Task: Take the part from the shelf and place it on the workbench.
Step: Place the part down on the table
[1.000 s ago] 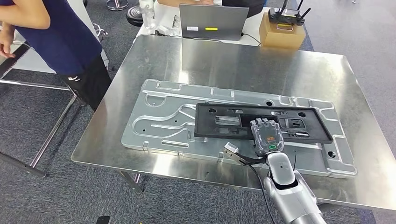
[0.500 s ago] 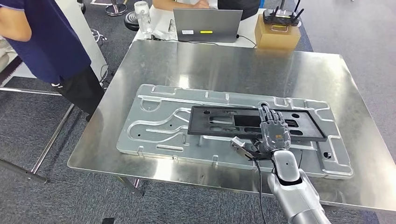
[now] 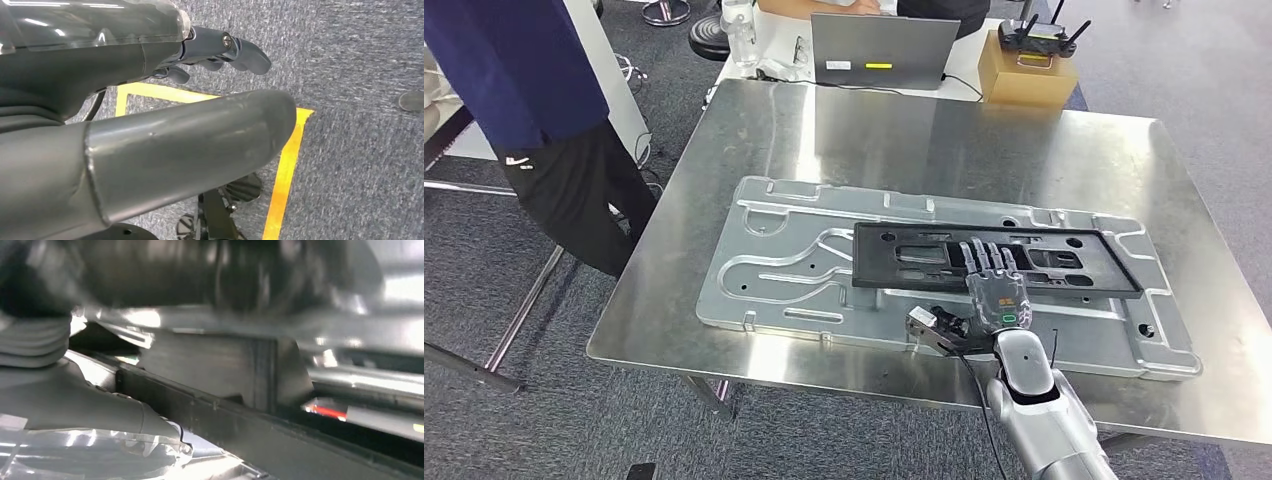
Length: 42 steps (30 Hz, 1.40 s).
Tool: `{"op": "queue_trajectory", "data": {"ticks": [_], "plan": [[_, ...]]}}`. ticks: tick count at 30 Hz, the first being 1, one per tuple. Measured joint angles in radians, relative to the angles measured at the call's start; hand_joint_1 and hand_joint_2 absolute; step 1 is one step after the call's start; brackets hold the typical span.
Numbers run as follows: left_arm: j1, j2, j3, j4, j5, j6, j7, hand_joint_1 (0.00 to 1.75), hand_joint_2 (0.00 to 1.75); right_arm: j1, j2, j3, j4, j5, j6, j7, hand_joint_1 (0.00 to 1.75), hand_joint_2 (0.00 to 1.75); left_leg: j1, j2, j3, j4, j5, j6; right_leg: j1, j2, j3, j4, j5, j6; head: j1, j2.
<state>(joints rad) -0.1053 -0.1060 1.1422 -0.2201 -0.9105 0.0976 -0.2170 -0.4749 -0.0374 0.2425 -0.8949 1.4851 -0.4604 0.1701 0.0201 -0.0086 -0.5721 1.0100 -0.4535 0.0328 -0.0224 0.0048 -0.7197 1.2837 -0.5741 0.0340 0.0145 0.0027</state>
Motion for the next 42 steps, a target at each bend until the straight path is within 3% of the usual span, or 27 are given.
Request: {"op": "queue_trajectory", "data": {"ticks": [1,2,4,5,7,10,12,14,15,16,17,19,21,25,27,29,30,31,32,33,35,37,40,41,42], "plan": [[0.000,0.000,0.002,0.000,0.000,-0.001,0.000,0.00,0.00,0.003,0.000,-0.001,0.002,0.000,0.000,0.000,0.00,0.00,-0.002,0.000,0.000,0.000,0.000,0.001,0.001,0.000,-0.005,0.008,0.009,-0.003,0.000,0.000],[0.001,0.000,0.003,0.000,0.000,-0.002,0.001,0.00,0.00,0.005,0.000,-0.001,0.004,0.000,0.000,-0.001,0.00,0.00,-0.004,-0.001,0.001,0.001,-0.001,0.001,0.002,0.000,0.009,-0.021,0.035,-0.007,0.000,0.000],[0.000,-0.001,0.004,0.000,0.000,-0.005,0.002,0.00,0.00,0.006,0.001,-0.002,0.005,0.002,-0.002,-0.003,0.00,0.00,-0.008,-0.002,0.002,0.001,-0.003,-0.001,0.009,0.000,0.070,-0.148,0.101,-0.023,0.000,0.000],[-0.001,-0.001,0.004,0.000,0.000,-0.006,0.002,0.00,0.00,0.005,0.001,-0.002,0.005,0.004,-0.003,-0.004,0.00,0.00,-0.010,-0.002,0.002,0.002,-0.004,-0.004,0.013,0.000,0.096,-0.206,0.120,-0.030,0.000,0.000],[-0.002,-0.002,0.005,0.000,0.000,-0.007,0.003,0.00,0.00,0.004,0.004,-0.002,0.005,0.008,-0.006,-0.007,0.00,0.00,-0.011,-0.002,0.000,0.002,-0.006,-0.013,0.020,-0.001,0.119,-0.258,0.127,-0.038,0.000,0.000],[-0.002,-0.001,0.007,0.000,0.000,-0.008,0.004,0.00,0.00,0.006,0.010,-0.002,0.003,0.014,-0.007,-0.009,0.00,0.00,-0.009,0.001,0.000,0.008,-0.018,-0.029,0.015,-0.004,0.127,-0.275,0.134,-0.046,-0.001,0.000],[-0.002,0.000,0.009,0.000,0.002,-0.014,0.003,0.00,0.00,0.006,0.015,-0.002,0.001,0.019,-0.007,-0.009,0.00,0.00,-0.008,0.002,-0.027,0.079,-0.071,-0.039,0.009,-0.007,0.133,-0.285,0.142,-0.054,-0.001,0.000],[-0.002,0.000,0.011,0.000,0.008,-0.024,0.000,0.00,0.00,0.008,0.020,-0.002,-0.001,0.025,-0.007,-0.009,0.00,0.00,-0.007,0.003,-0.080,0.206,-0.141,-0.047,0.011,-0.009,0.128,-0.284,0.144,-0.057,-0.002,0.000],[-0.001,0.000,0.012,0.000,0.011,-0.027,-0.002,0.00,0.00,0.010,0.022,-0.002,-0.001,0.027,-0.006,-0.009,0.00,0.00,-0.006,0.003,-0.099,0.253,-0.157,-0.051,0.011,-0.009,0.125,-0.281,0.144,-0.057,-0.002,0.000],[0.000,0.000,0.012,0.000,0.013,-0.029,-0.003,0.00,0.00,0.011,0.023,-0.002,-0.002,0.028,-0.006,-0.010,0.00,0.00,-0.006,0.003,-0.102,0.267,-0.155,-0.053,0.011,-0.009,0.121,-0.277,0.144,-0.057,-0.002,0.000],[0.000,0.001,0.013,0.000,0.015,-0.030,-0.003,0.00,0.00,0.012,0.024,-0.002,-0.002,0.029,-0.006,-0.010,0.00,0.00,-0.005,0.003,-0.087,0.243,-0.135,-0.054,0.010,-0.009,0.117,-0.272,0.143,-0.057,-0.002,0.000],[-0.002,0.002,0.015,0.000,0.016,-0.030,-0.004,0.00,0.00,0.012,0.026,-0.002,-0.005,0.029,-0.006,-0.010,0.00,0.00,-0.003,0.003,-0.021,0.119,-0.076,-0.053,0.010,-0.009,0.109,-0.260,0.142,-0.053,-0.002,0.000],[-0.004,0.003,0.018,0.000,0.015,-0.030,-0.004,0.00,0.00,0.012,0.026,-0.002,-0.008,0.030,-0.006,-0.010,0.00,0.00,-0.004,0.002,0.021,0.029,-0.044,-0.043,0.013,-0.007,0.100,-0.247,0.142,-0.043,-0.001,0.000],[-0.004,0.002,0.020,0.000,0.011,-0.027,-0.001,0.00,0.00,0.013,0.028,-0.002,-0.013,0.038,-0.004,-0.009,0.00,0.00,-0.006,0.002,0.014,0.014,-0.020,-0.011,0.013,-0.005,0.088,-0.242,0.146,-0.016,-0.001,0.000],[-0.006,0.001,0.020,0.000,0.011,-0.027,0.000,0.00,0.00,0.013,0.028,-0.002,-0.016,0.046,-0.002,-0.008,0.00,0.00,-0.003,0.005,0.000,0.008,-0.002,0.004,0.009,-0.005,0.065,-0.185,0.087,-0.008,0.000,0.000],[-0.007,0.001,0.021,0.000,0.010,-0.025,0.001,0.00,0.00,0.014,0.029,-0.002,-0.022,0.053,0.002,-0.006,0.00,0.00,-0.005,0.006,-0.021,0.008,0.013,0.010,0.007,-0.005,0.026,-0.061,-0.005,-0.001,0.000,0.000],[-0.007,0.001,0.021,0.000,0.010,-0.024,0.001,0.00,0.00,0.015,0.029,-0.002,-0.026,0.056,0.004,-0.006,0.00,0.00,-0.005,0.006,-0.032,0.008,0.021,0.010,0.007,-0.005,0.014,-0.005,-0.033,0.001,0.000,0.000],[-0.007,0.001,0.021,0.000,0.009,-0.024,0.001,0.00,0.00,0.016,0.030,0.000,-0.031,0.059,0.006,-0.005,0.00,0.00,-0.006,0.006,-0.042,0.009,0.029,0.009,0.007,-0.005,0.016,0.023,-0.040,0.002,0.000,0.000],[-0.006,0.001,0.021,0.000,0.009,-0.024,0.001,0.00,0.00,0.016,0.032,0.004,-0.039,0.061,0.008,-0.005,0.00,0.00,-0.007,0.006,-0.052,0.010,0.036,0.008,0.007,-0.005,0.037,0.013,-0.027,0.000,0.000,0.000],[-0.006,0.001,0.021,0.000,0.009,-0.024,0.001,0.00,0.00,0.016,0.033,0.008,-0.049,0.061,0.010,-0.005,0.00,0.00,-0.007,0.005,-0.061,0.010,0.043,0.006,0.008,-0.005,0.076,-0.033,-0.002,-0.003,0.000,0.000],[-0.006,-0.001,0.021,0.000,0.008,-0.024,0.002,0.00,0.00,0.013,0.035,0.020,-0.076,0.062,0.012,-0.003,0.00,0.00,-0.009,0.003,-0.075,0.012,0.057,-0.001,0.012,-0.004,0.176,-0.179,0.036,-0.016,0.000,0.000],[-0.007,-0.002,0.022,0.000,0.007,-0.024,0.002,0.00,0.00,0.008,0.037,0.041,-0.107,0.062,0.017,0.008,0.00,0.00,-0.009,0.004,-0.080,0.008,0.072,-0.013,0.020,-0.003,0.227,-0.268,0.044,-0.027,-0.001,0.000],[-0.006,-0.003,0.024,0.000,0.006,-0.024,0.004,0.00,0.00,-0.001,0.037,0.094,-0.151,0.063,0.035,0.040,0.00,0.00,-0.008,0.004,-0.084,-0.002,0.091,-0.034,0.023,-0.004,0.217,-0.286,0.063,-0.042,-0.001,0.000],[-0.006,-0.002,0.025,0.000,0.006,-0.024,0.005,0.00,0.00,-0.006,0.037,0.115,-0.165,0.063,0.041,0.052,0.00,0.00,-0.008,0.004,-0.091,0.007,0.076,-0.039,0.020,-0.006,0.208,-0.289,0.075,-0.051,-0.001,0.000],[-0.005,-0.002,0.027,0.000,0.006,-0.024,0.006,0.00,0.00,-0.010,0.037,0.137,-0.180,0.063,0.046,0.063,0.00,0.00,-0.007,0.003,-0.104,0.032,0.042,-0.043,0.018,-0.008,0.196,-0.293,0.089,-0.059,-0.001,0.000]]}}
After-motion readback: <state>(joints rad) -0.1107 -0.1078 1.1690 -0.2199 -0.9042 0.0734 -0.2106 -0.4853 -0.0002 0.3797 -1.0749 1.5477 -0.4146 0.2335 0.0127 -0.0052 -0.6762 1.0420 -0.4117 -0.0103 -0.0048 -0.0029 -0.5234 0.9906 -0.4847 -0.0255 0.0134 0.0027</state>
